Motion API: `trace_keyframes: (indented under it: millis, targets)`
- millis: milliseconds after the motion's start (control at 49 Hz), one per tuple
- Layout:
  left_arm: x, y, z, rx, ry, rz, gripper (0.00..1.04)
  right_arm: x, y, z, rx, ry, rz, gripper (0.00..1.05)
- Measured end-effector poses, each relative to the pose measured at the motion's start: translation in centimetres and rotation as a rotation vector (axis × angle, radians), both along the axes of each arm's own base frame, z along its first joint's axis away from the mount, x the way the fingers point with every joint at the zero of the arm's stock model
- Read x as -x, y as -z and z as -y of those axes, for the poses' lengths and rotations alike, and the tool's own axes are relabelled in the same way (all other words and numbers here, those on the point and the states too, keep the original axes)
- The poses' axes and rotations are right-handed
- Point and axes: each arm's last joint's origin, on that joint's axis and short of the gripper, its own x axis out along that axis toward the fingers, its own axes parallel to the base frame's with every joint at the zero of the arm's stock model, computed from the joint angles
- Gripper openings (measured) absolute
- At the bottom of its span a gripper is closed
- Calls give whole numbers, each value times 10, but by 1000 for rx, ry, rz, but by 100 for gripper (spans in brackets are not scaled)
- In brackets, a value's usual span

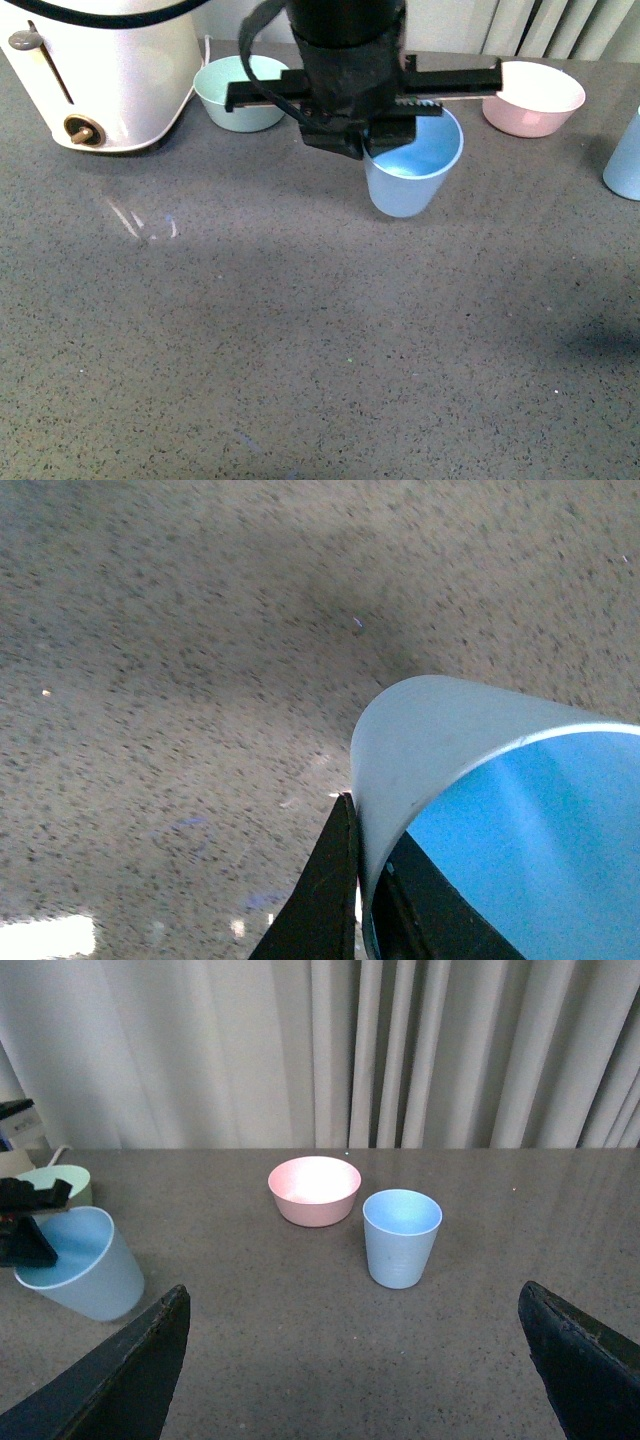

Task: Stack blue cups with both arms

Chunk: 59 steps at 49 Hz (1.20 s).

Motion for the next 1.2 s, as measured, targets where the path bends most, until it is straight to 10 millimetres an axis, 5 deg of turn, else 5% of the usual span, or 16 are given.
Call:
trace_keyframes:
  millis: [286, 551, 1000, 1204]
  targets:
    - [23, 10, 33, -7, 67, -35, 2, 0, 0, 0, 0, 0, 0, 96]
    - [25, 27, 41, -27, 66, -69, 2, 0, 0, 0, 0, 0, 0, 96]
    - [24, 22, 44, 29, 60, -70, 61, 0, 0, 0, 0, 0, 0, 96]
    - [27, -11, 36, 99, 52, 1, 93, 0, 0, 0, 0, 0, 0, 96]
